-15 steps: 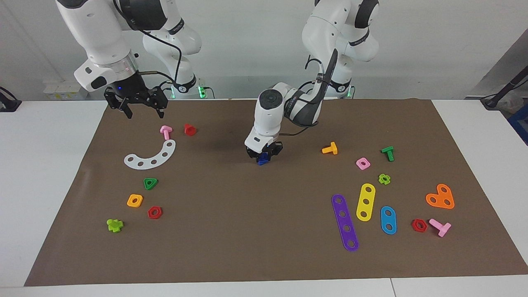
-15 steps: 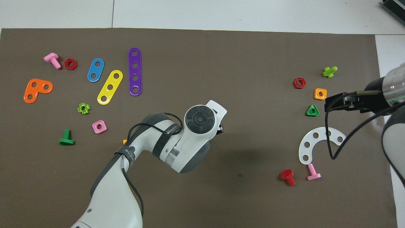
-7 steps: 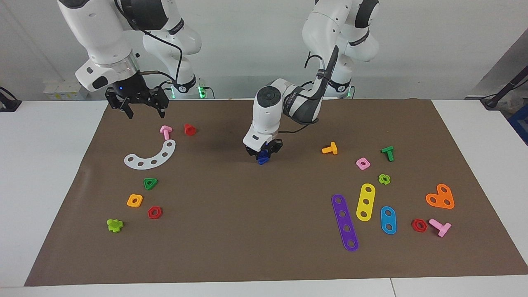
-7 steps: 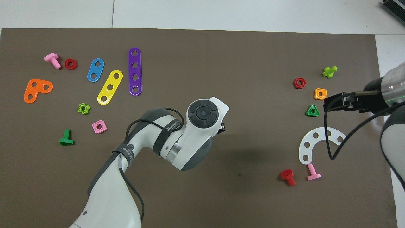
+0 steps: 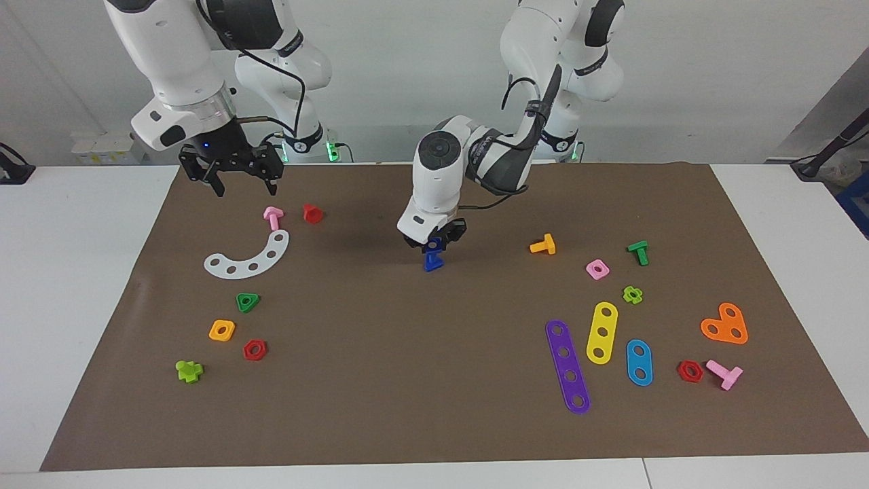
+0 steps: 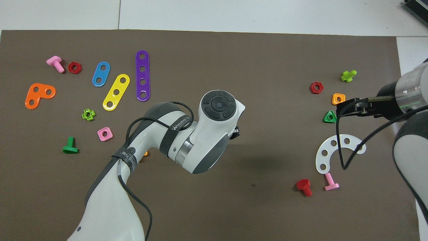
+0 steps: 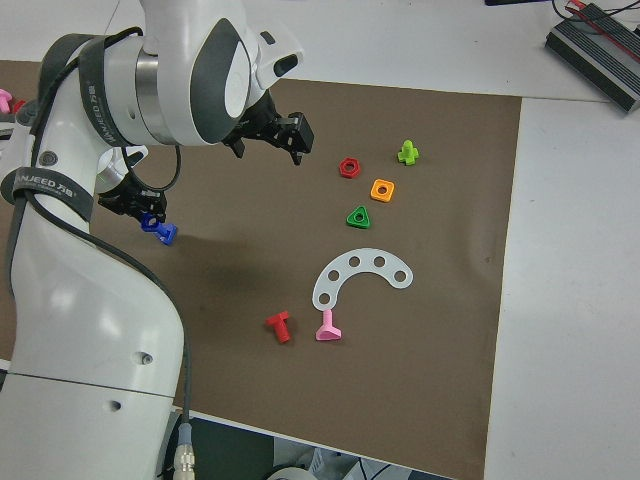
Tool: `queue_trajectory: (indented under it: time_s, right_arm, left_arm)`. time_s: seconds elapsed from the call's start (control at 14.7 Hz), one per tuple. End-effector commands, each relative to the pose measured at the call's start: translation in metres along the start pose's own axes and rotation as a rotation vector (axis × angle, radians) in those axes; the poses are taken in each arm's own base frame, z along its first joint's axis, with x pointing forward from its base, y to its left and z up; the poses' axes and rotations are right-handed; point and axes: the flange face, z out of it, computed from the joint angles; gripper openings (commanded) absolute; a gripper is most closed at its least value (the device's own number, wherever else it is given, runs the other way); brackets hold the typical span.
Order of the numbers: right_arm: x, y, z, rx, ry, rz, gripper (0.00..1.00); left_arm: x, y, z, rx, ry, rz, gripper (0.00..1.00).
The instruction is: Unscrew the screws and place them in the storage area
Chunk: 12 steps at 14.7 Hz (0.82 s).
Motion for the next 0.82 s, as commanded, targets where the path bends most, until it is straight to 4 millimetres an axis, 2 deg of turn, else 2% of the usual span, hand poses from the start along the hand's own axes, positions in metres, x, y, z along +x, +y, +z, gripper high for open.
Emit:
queue_trajectory:
  time_s: [0.0,0.27,0.48,0.61,0.75]
  right_arm:
    - [-0.016,-0.022,0.014,0.008,0.029,-0.056,1.00]
    - [-0.029,-0.070,0.047,0.019,0.079,-0.079,0.99]
    - [-0.033,-0.114,0.073,0.023,0.063,-0.086,0.99]
    - [-0.030,-0.140,0.088,0.037,0.089,-0.071,0.99]
    - [-0.033,-0.165,0.105,0.041,0.084,-0.076,0.99]
  left_arm:
    - [0.024,-0.011,-0.013,-0.007,-0.022,-0.036,0.00]
    - [0.032,-0.018,-0.020,-0.022,-0.004,-0.047,0.00]
    - [0.049,-0.040,-0.034,-0.040,0.008,-0.014,0.00]
    - [0.053,-0.055,-0.045,-0.048,0.014,-0.008,0.00]
    - [0.059,-0.073,-0.045,-0.047,0.008,-0.014,0.00]
